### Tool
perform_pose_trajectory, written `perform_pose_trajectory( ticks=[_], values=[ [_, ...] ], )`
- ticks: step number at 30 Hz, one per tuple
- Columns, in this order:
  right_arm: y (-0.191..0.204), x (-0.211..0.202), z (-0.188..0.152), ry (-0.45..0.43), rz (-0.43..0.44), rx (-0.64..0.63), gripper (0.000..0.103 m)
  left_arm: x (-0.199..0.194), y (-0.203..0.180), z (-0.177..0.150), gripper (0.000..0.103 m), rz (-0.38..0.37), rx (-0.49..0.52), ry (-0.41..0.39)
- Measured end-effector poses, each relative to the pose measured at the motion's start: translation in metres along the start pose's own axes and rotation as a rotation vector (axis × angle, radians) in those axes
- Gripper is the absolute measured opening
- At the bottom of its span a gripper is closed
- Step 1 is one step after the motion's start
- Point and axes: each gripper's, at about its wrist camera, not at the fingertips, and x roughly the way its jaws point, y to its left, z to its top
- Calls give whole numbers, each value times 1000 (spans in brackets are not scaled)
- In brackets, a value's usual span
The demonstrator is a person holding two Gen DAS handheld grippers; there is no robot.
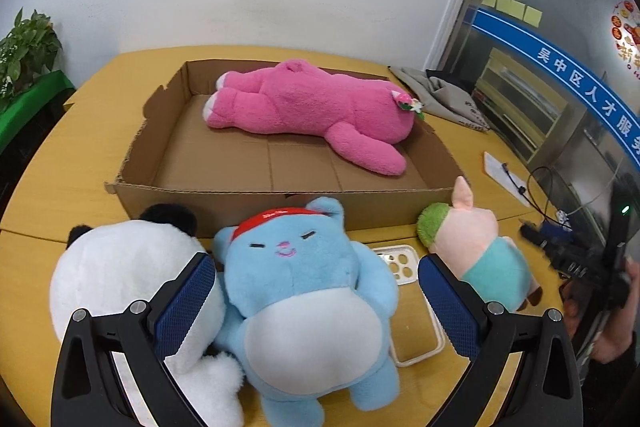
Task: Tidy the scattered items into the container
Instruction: 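Move both tools toward the pig plush and blue bear beside the box, then close both grippers on the pig plush from either side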
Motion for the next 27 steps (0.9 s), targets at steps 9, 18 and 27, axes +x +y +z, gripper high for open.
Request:
perform_pose_trajectory(
  ticks=[9,18,27],
  values=[
    [56,23,-73,90,69,-232,86,40,-50,11,103,-159,74,91],
    [27,13,-78,73,150,-84,74,115,-105,13,103,-295,76,245],
    [-8,8,-90,64,286,139,72,171,-125,-1,89,-471,18,400]
  ],
)
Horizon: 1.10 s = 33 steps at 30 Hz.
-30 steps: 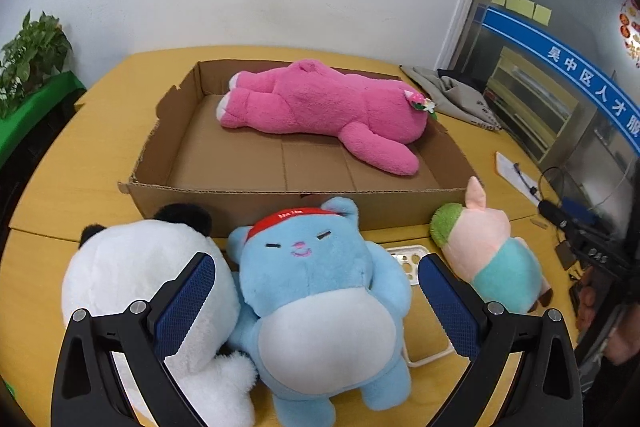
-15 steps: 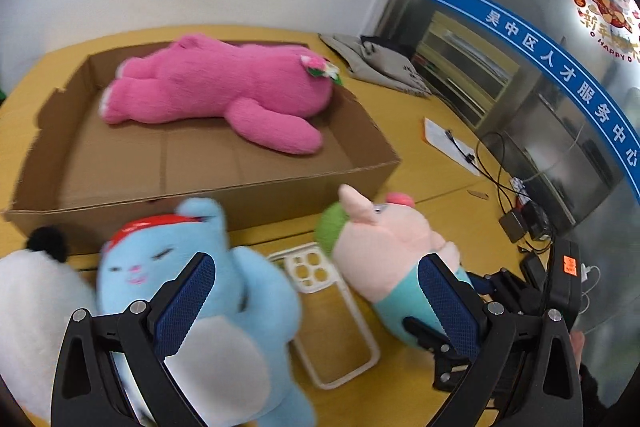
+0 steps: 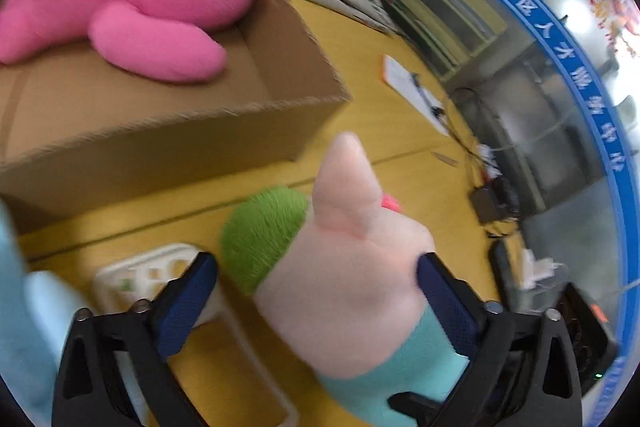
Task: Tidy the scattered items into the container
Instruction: 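Close both grippers on the pig plush from either side, then lift the pig plush with both grippers and lower it into the box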
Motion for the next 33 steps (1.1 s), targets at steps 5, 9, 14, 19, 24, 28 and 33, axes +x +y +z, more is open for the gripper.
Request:
perform_pose_trajectory(
  ticks=[5,9,14,19,24,28,33],
  values=[
    [-3,-3,-2,-18,29,24,71,-8,-10,-1,79,5,47,-2],
    [6,-7,2,-45,76,40,70,-34,-18,3,77,34,82,-53],
    [46,-21,33,-154,153,-10,70,-115,-28,31,77,94,165,-212],
    [115,-15,91,-275,243,-84,70,-205,-18,75,77,221,228,-359],
    [189,33,151,-274,342,-111,70,-267,40,121,77,336,200,-398],
    [237,86,178,-242,358,-101,70,-290,105,148,77,360,167,-380],
    [264,169,187,-103,352,40,69,-267,186,160,77,434,74,-289]
  ],
)
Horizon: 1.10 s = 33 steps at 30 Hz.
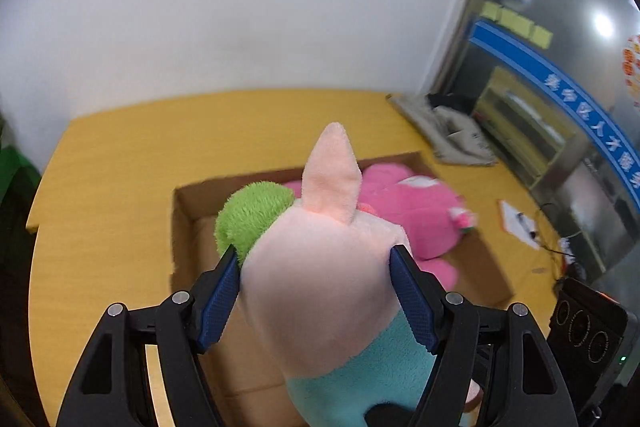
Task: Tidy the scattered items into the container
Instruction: 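Lift the pig plush with both grippers and lower it into the box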
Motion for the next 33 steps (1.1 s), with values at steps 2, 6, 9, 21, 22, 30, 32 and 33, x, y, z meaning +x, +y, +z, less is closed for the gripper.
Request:
perform_pose_trajectory(
  ticks=[2,6,9,21,22,30,32,33],
  values=[
    [-7,33,-7,66,-1,68,69,19,22,-10,77,16,-27,41],
    [-22,85,-31,201,-19,202,70,61,55,-43,77,50,-78,167],
    [-28,106,-54,288,-72,258,69,79,56,-62,77,46,-46,222],
    [-16,87,-59,316,-120,196,87,50,38,-57,83,97,-19,151],
    [-11,80,-58,303,-122,169,89,37,33,-55,84,98,-18,119],
    [13,1,-41,203,-104,-15,91,-73,-15,-71,103,107,-65,-106],
    [16,-22,-36,158,-159,-99,91,-94,-32,-84,103,118,-71,-142],
    [15,-30,-28,133,-193,-145,92,-103,-41,-92,103,121,-75,-160]
  ],
)
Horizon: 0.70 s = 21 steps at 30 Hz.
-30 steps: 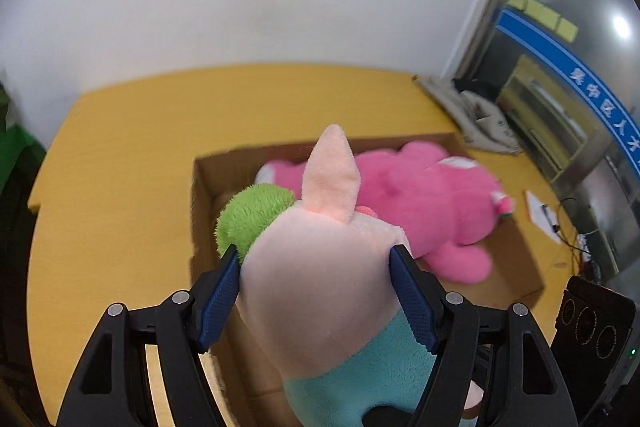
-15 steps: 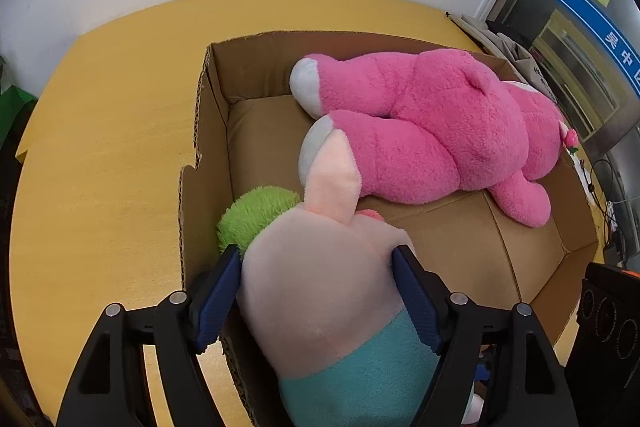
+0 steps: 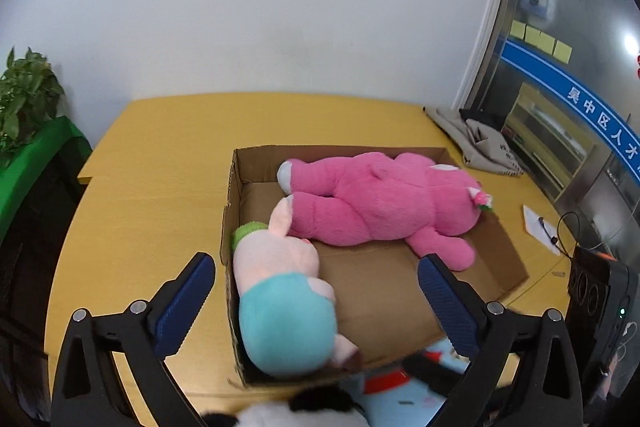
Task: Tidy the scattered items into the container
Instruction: 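Lift the pig plush with both grippers and lower it into the box, then open both grippers and move them to the blue bear plush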
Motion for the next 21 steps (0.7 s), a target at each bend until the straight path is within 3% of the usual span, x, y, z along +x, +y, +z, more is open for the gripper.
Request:
perform_pose_trajectory(
  ticks=[4,11,21],
  values=[
    [-10,-47,-20,-73,-133,-154,93,-28,-28,-33,103,15,-23,-45],
    [-38,-102,-43,-149,-319,-210,93,-36,-82,-75,103,39,18,-53],
    [-57,-148,-48,-198,-388,-193,93,-33,-115,-94,103,-21,17,-21]
  ],
)
